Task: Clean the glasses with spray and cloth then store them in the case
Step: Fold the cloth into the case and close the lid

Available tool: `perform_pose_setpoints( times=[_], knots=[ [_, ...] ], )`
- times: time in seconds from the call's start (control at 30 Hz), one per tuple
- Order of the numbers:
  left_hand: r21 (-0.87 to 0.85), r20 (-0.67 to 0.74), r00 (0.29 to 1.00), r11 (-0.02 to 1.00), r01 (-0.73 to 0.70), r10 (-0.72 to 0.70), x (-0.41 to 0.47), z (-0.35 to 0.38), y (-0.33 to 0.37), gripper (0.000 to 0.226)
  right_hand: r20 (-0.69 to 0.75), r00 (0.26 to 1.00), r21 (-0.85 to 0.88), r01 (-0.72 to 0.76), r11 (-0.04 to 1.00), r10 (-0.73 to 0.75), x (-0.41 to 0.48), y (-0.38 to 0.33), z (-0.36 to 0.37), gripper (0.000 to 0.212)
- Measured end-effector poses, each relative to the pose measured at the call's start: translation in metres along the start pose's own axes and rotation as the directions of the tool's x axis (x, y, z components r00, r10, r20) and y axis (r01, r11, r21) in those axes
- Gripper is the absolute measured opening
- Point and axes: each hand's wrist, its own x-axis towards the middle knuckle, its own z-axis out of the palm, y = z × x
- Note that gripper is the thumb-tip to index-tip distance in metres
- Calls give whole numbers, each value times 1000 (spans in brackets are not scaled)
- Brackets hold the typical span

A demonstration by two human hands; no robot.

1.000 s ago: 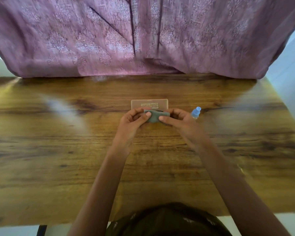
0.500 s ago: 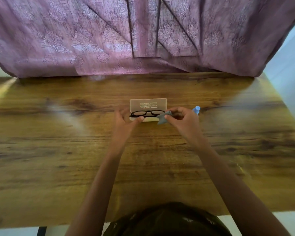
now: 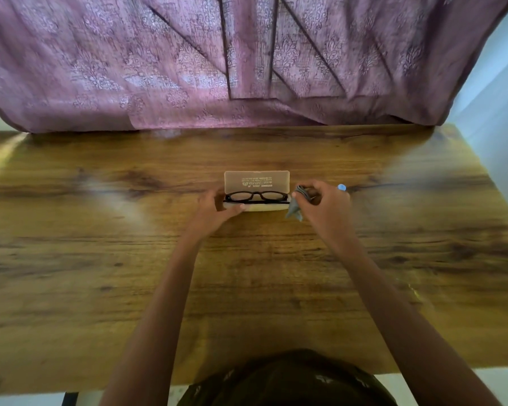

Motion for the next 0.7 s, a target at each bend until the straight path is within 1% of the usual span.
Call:
perform_pose_setpoints(
  times=[0.07, 0.2, 0.3, 0.4, 0.47, 0.53, 0.63, 0.7],
  knots=[
    [1, -6, 1000, 1000, 12, -12, 1, 0, -3, 71, 0, 1000, -17, 12, 1000, -12, 0, -1, 0, 16],
    [59, -58, 998, 998, 19, -16, 1, 6, -11, 82, 23, 999, -30, 23, 999, -22, 1, -4, 0, 8],
    [77, -121, 993, 997, 9, 1, -2, 11, -17, 86, 38, 999, -46, 30, 998, -28, 5, -8, 3, 9],
    [89, -160, 986, 996, -21, 35, -4, 15, -23, 87, 59, 998, 7, 25, 1000, -26, 11, -17, 10, 12],
    [77, -174, 984, 996, -36, 49, -5, 17, -27, 86, 110, 994, 66, 4, 998, -11, 15, -24, 18, 17],
    [60, -187, 981, 997, -40, 51, -6, 19, -29, 85, 175, 984, 178, -52, 983, 20, 19, -30, 27, 21],
    [59, -201, 976, 996, -71, 81, -8, 21, -31, 83, 263, 960, 359, -194, 913, 101, 22, -36, 41, 20],
    [55, -215, 972, 995, -85, 95, -8, 21, -32, 83, 311, 937, 427, -288, 857, 160, 24, -36, 50, 17]
  ],
)
